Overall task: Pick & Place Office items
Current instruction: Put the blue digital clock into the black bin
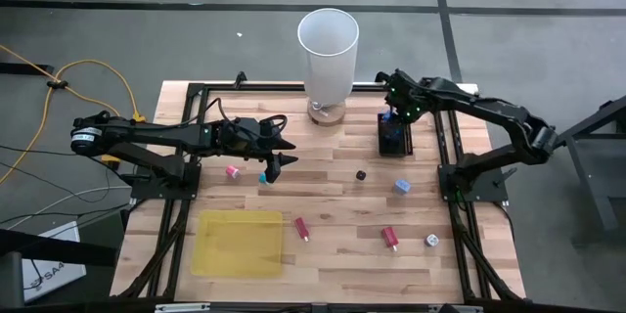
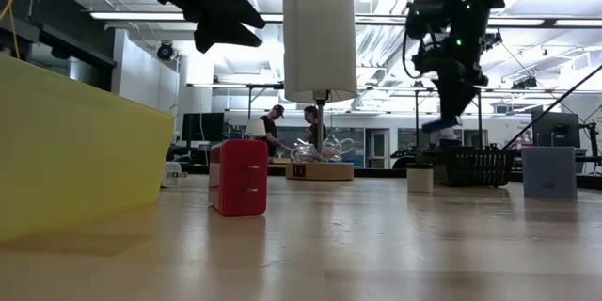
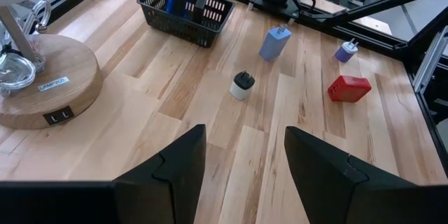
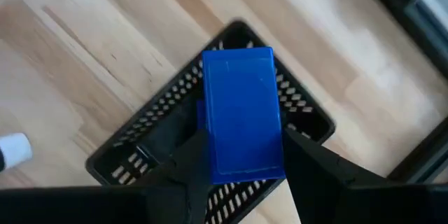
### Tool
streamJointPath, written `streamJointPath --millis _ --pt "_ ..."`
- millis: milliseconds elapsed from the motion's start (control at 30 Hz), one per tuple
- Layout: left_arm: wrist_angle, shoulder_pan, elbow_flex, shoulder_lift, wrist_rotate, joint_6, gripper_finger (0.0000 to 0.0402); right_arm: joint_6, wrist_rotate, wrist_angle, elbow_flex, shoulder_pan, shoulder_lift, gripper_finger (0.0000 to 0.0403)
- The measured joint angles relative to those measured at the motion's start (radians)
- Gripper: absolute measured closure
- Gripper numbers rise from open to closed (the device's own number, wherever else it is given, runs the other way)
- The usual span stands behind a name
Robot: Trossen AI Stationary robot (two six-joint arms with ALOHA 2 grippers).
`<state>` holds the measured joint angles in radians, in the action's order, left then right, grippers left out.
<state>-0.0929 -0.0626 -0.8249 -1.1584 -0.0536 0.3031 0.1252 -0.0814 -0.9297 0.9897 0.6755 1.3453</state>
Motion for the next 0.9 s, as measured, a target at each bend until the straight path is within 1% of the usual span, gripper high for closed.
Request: streamJointPath --millis 100,333,633,900 --pt "0.0 0.0 0.0 0.0 0.0 0.0 0.0212 0.004 -0.022 0.019 -0.036 0.01 0.0 0.0256" --pt "0.001 0.0 0.0 0.0 0.0 0.0 0.0212 0.004 -0.013 0.057 -0.072 0.025 0.0 0.0256" --pt "0.002 0.0 0.0 0.0 0.0 0.0 0.0212 0.03 0.077 0.052 -0.09 0.025 -0.001 0.0256" --pt "0.005 0.0 0.0 0.0 0.0 0.0 0.0212 0.053 0.11 0.05 -0.09 0.003 -0.001 0.0256"
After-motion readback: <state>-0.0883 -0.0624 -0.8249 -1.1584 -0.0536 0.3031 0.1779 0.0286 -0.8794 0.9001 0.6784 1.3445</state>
